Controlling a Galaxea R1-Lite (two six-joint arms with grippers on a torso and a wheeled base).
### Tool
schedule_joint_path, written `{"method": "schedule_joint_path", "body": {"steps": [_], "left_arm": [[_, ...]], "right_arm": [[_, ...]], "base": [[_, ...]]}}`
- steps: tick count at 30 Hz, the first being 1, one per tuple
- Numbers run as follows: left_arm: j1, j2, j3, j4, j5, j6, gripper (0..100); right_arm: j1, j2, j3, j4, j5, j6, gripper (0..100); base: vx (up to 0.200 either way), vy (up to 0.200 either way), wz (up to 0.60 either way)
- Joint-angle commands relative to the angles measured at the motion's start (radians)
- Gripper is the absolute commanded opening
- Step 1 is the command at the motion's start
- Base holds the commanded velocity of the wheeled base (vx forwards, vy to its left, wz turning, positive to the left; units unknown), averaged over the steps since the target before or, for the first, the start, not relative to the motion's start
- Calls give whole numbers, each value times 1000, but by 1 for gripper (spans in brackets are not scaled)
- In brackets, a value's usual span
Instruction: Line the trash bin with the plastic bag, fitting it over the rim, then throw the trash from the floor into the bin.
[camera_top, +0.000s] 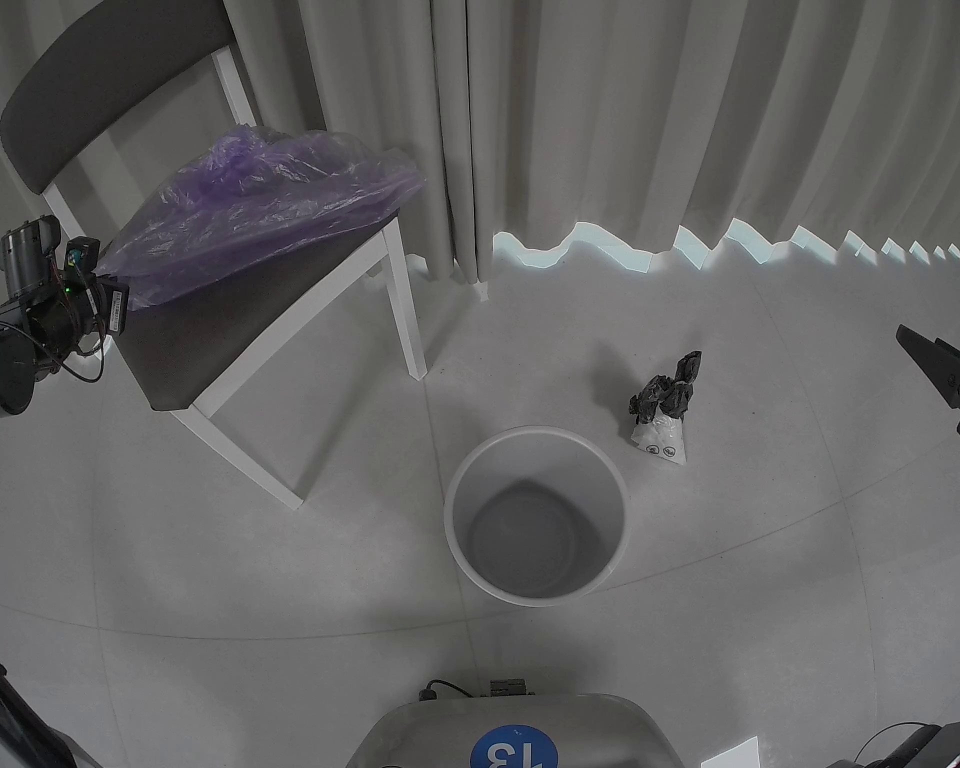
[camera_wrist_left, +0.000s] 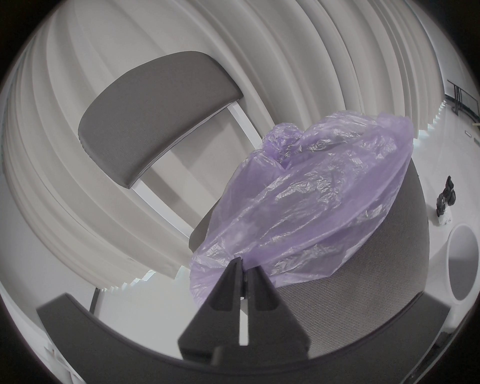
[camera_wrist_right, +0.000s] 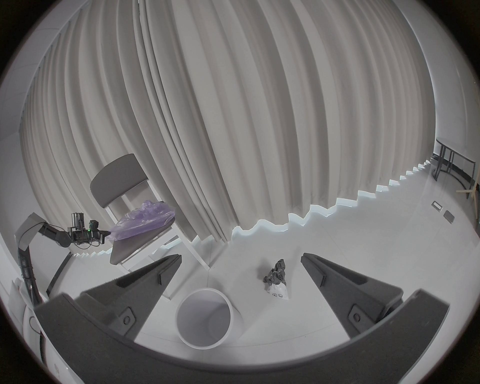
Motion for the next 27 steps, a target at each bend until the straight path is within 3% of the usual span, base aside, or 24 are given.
{"method": "schedule_joint_path", "body": {"steps": [1,12,27], "left_arm": [[-7,-1,0,-1,0,-16,0],[-82,-79,-24,17,-2,-148,0],[-88,-195,39,43,6,-200,0]], "right_arm": [[0,1,0,1,0,0,100],[3,7,3,1,-1,0,100],[5,35,11,1,-9,2,100]], "base": [[0,0,0],[0,0,0],[0,0,0]]}}
